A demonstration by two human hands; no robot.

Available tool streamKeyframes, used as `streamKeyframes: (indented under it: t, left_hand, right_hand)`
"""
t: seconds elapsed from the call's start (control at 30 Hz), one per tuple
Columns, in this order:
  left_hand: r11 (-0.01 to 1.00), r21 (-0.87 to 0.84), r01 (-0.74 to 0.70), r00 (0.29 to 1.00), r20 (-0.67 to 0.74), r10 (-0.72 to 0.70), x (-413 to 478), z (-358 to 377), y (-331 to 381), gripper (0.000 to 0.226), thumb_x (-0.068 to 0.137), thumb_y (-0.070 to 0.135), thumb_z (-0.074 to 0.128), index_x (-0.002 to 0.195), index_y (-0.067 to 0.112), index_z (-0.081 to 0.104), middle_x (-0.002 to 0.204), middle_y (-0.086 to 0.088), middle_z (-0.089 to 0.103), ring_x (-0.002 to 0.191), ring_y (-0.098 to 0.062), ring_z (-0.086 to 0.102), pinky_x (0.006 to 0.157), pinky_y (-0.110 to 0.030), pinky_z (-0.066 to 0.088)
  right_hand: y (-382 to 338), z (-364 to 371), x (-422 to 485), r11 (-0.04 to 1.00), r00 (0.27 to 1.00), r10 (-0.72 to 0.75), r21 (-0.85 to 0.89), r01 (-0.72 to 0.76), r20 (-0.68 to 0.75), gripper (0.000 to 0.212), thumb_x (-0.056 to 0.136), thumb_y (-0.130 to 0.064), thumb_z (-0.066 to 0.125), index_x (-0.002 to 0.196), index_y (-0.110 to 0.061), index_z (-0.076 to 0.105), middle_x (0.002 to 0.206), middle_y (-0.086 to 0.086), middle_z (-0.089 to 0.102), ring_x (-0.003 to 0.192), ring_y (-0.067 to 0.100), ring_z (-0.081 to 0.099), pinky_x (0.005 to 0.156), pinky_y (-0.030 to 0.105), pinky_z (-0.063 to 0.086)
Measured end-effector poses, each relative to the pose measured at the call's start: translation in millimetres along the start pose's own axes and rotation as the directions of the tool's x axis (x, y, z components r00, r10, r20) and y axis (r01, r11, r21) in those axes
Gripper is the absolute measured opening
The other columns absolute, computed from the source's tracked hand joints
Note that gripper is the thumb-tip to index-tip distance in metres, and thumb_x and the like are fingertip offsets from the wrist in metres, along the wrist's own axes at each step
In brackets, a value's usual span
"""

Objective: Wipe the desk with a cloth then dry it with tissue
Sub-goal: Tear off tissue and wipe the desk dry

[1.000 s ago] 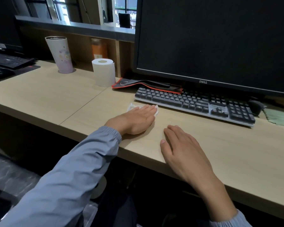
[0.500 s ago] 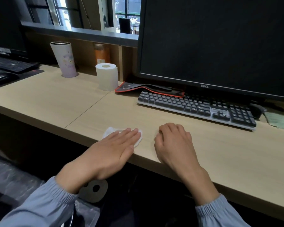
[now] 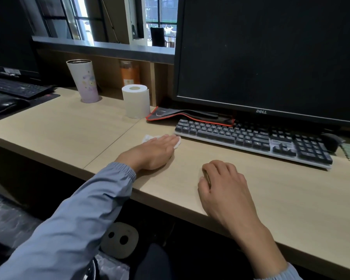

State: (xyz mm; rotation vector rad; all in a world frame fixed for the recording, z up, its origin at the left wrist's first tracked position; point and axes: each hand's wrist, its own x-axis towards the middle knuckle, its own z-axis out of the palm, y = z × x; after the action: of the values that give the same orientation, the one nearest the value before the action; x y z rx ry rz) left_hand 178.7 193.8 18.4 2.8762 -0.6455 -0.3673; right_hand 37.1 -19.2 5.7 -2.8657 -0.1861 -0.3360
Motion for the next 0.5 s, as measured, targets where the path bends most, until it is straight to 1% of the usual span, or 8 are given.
streamKeyframes:
  t: [0.1, 0.27, 0.43, 0.5]
  left_hand:
    - [0.998, 0.006, 0.061, 0.998, -0.025, -0.061, 4, -10, -19, 0.056, 0.113, 0.026, 0.010, 0.168, 0.026, 0.002, 0.176, 0.007, -0.001, 0.161, -0.010, -0.002, 0.130, -0.035, 0.000]
    - [0.990, -0.019, 0.143, 0.988, -0.053, -0.144, 8, -25, -54, 0.054, 0.115, 0.031, 0.012, 0.168, 0.027, 0.008, 0.176, 0.008, 0.005, 0.161, -0.011, 0.004, 0.125, -0.029, 0.001]
    - [0.986, -0.056, 0.157, 0.982, -0.094, -0.162, 10, -28, -70, 0.053, 0.115, 0.037, 0.011, 0.168, 0.029, 0.013, 0.176, 0.006, 0.011, 0.162, -0.014, 0.008, 0.129, -0.035, 0.003]
    - [0.988, -0.057, 0.146, 0.982, -0.109, -0.152, 7, -26, -69, 0.053, 0.115, 0.034, 0.012, 0.168, 0.027, 0.014, 0.176, 0.003, 0.012, 0.162, -0.016, 0.009, 0.129, -0.035, 0.003]
  right_hand:
    - [1, -1, 0, 1.000, 1.000, -0.013, 0.005, 0.013, -0.002, 0.033, 0.106, -0.037, 0.033, 0.131, -0.028, 0.051, 0.138, -0.012, 0.049, 0.126, 0.012, 0.038, 0.103, 0.034, 0.036]
    - [1, 3, 0, 1.000, 1.000, -0.015, 0.014, 0.015, -0.016, 0.029, 0.104, -0.037, 0.035, 0.126, -0.028, 0.052, 0.135, -0.011, 0.050, 0.123, 0.013, 0.038, 0.102, 0.035, 0.036]
    - [1, 3, 1, 1.000, 1.000, -0.013, 0.014, 0.013, -0.014, 0.030, 0.103, -0.036, 0.035, 0.126, -0.027, 0.052, 0.135, -0.010, 0.049, 0.123, 0.014, 0.038, 0.102, 0.036, 0.036]
    - [0, 2, 2, 1.000, 1.000, -0.012, 0.018, 0.012, -0.015, 0.029, 0.102, -0.035, 0.034, 0.124, -0.026, 0.052, 0.133, -0.009, 0.050, 0.122, 0.015, 0.039, 0.102, 0.037, 0.037]
